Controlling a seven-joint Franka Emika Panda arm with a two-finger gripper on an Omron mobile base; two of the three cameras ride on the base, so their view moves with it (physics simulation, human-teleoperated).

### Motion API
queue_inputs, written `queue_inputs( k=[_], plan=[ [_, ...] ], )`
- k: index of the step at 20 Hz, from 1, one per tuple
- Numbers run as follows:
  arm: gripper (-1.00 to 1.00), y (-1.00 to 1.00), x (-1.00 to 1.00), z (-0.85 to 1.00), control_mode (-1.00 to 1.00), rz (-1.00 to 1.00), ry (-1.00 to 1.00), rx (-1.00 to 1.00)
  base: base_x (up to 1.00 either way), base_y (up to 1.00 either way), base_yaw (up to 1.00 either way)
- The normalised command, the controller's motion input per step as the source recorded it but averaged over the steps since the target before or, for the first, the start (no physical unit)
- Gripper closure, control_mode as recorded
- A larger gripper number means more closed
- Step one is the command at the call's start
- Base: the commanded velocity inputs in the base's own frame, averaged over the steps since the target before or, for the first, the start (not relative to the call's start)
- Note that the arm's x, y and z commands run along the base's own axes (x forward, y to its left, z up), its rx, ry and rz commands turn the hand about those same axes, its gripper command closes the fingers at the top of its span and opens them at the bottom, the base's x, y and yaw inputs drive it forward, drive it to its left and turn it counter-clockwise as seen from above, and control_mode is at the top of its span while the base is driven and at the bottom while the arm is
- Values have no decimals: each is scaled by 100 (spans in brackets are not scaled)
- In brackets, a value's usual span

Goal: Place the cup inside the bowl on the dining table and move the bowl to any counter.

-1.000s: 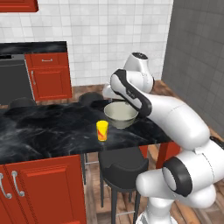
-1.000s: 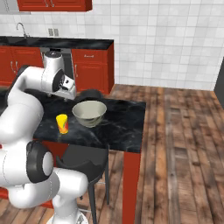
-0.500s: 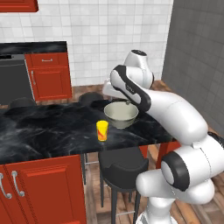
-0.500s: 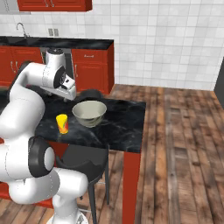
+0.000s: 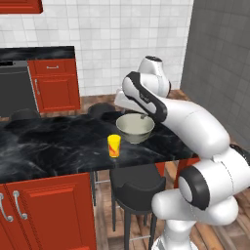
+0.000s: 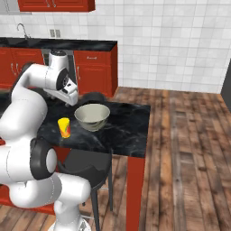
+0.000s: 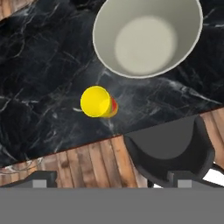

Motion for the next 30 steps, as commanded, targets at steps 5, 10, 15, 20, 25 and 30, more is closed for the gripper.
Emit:
queue_inputs(
  k=[5, 10, 15, 20, 25, 30],
  plan=[
    [-100, 0, 6, -15, -100, -6, 0, 0, 0, 0, 0],
    [-100, 0, 17, -7, -100, -4, 0, 0, 0, 0, 0],
    [-100, 0, 20, -3, -100, -3, 0, 0, 0, 0, 0],
    [-100, 0, 24, 0, -100, -1, 0, 0, 0, 0, 0],
    [-100, 0, 22, -1, -100, -1, 1, 0, 0, 0, 0],
    [-100, 1, 23, -5, -100, -1, 1, 0, 0, 0, 0]
  ],
)
